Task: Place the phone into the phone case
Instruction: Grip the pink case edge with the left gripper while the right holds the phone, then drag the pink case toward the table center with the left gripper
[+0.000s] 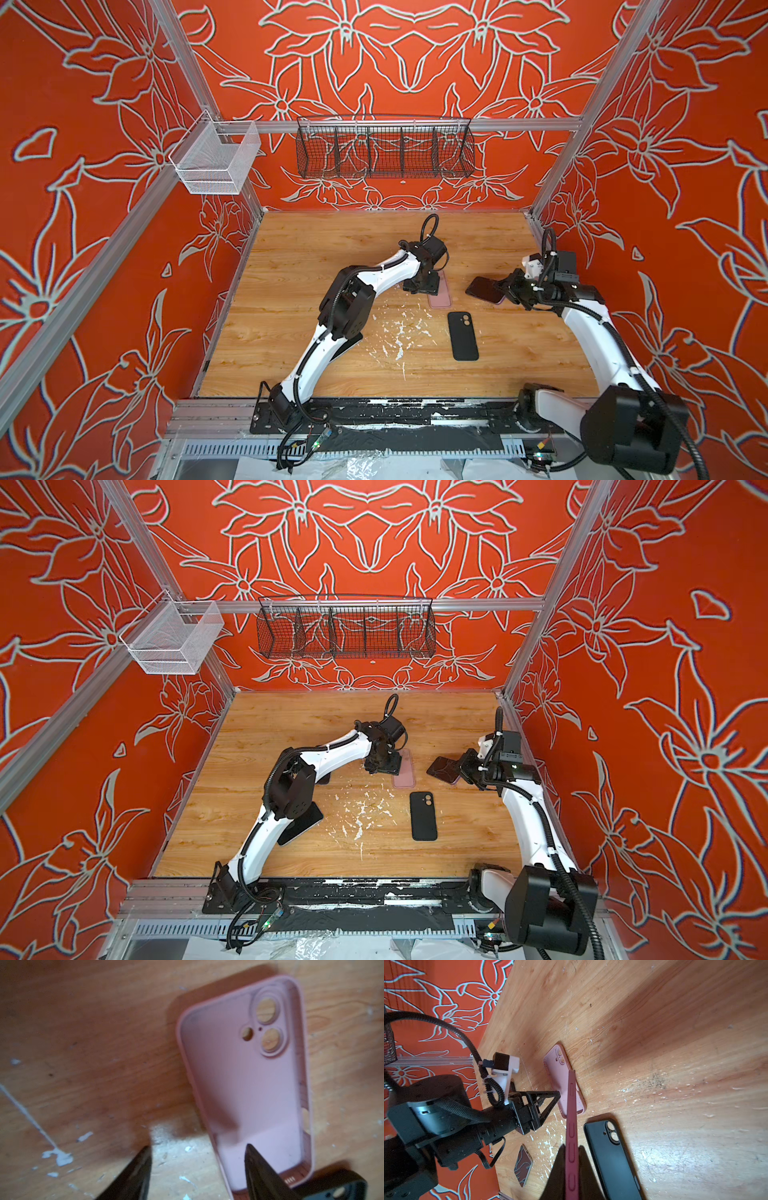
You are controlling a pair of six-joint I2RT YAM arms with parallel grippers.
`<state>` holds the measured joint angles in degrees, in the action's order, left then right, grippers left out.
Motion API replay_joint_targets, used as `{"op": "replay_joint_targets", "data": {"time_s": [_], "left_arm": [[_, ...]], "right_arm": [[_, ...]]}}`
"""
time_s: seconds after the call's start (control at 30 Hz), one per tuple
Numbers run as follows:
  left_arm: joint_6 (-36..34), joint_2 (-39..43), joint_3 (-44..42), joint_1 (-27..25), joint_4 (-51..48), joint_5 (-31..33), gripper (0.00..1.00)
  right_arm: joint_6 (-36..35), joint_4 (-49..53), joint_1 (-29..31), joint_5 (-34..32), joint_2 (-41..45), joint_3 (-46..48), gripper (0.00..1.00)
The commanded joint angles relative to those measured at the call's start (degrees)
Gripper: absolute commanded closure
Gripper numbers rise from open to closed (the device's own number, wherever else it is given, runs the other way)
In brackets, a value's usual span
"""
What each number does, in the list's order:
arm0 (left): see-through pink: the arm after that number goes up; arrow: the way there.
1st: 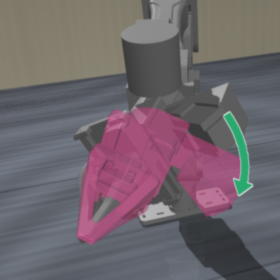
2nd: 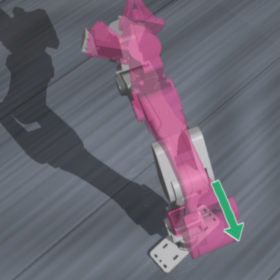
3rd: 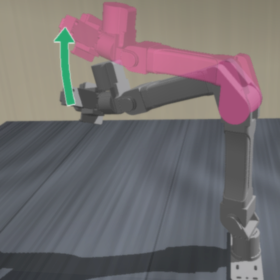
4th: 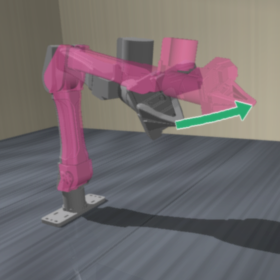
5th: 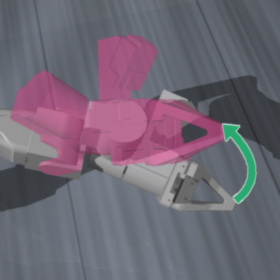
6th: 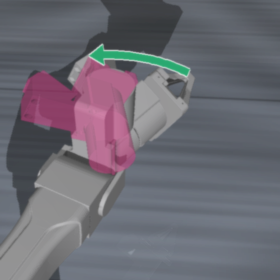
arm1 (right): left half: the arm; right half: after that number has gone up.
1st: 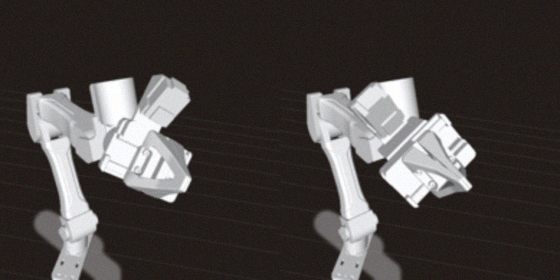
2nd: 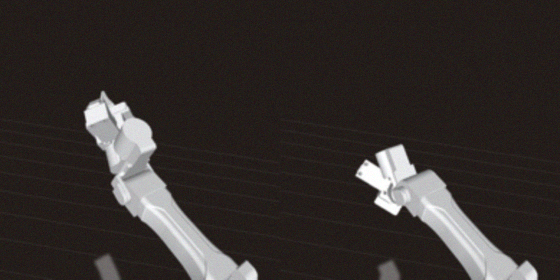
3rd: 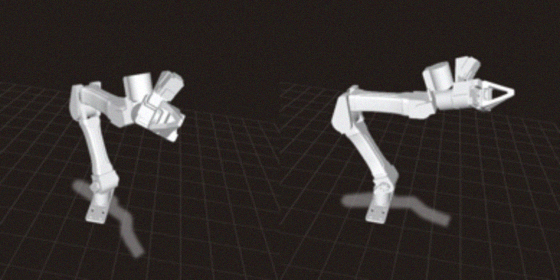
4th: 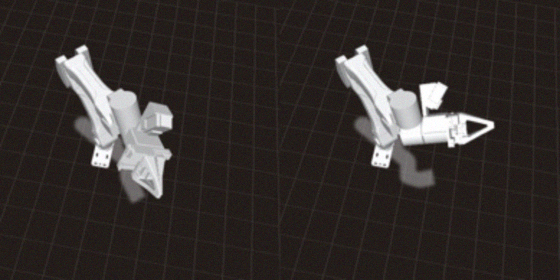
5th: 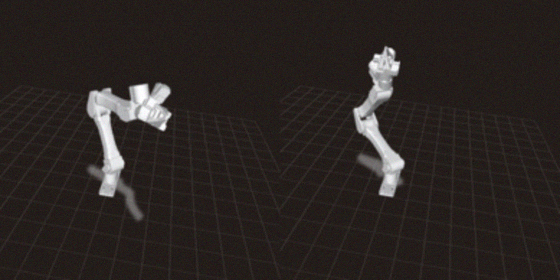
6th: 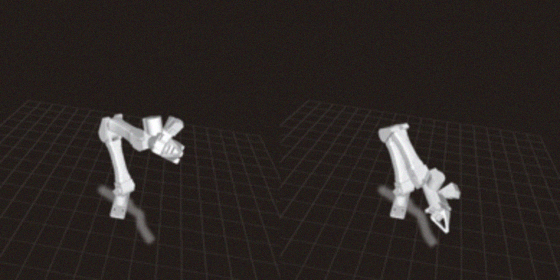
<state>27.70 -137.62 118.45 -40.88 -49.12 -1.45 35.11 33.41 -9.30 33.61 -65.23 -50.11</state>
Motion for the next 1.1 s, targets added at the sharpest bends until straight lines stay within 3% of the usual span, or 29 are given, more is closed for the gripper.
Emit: {"op": "replay_joint_targets", "data": {"time_s": [0.0, 0.3, 0.6, 0.87, 1.07], "left_arm": [[1.4, -2.4, 2.0, -0.5, -1.8, 3.1, 0.41], [-0.1, -5.1, 5.1, -1.3, -2.9, 6.7, 0.66], [-2.6, -6.6, 7.8, -2.1, -3.4, 9.7, 0.82], [-4.7, -4.4, 7.1, -2.1, -3.1, 12.9, 0.91], [-11.2, 3.3, 3.0, -1.4, 0.8, 15.6, 0.93]], "right_arm": [[-0.6, -2.5, -0.5, 2.2, 0.3, -1.8, 1.0], [-0.7, -3.0, -1.0, 2.6, 0.1, -1.7, 1.0], [-0.6, -3.2, -1.4, 3.1, 0.1, -1.5, 1.0], [-0.6, -2.9, -1.9, 3.3, 1.0, -1.3, 1.0], [-0.2, -3.5, -1.9, 4.3, 2.5, -1.3, 1.0]]}}
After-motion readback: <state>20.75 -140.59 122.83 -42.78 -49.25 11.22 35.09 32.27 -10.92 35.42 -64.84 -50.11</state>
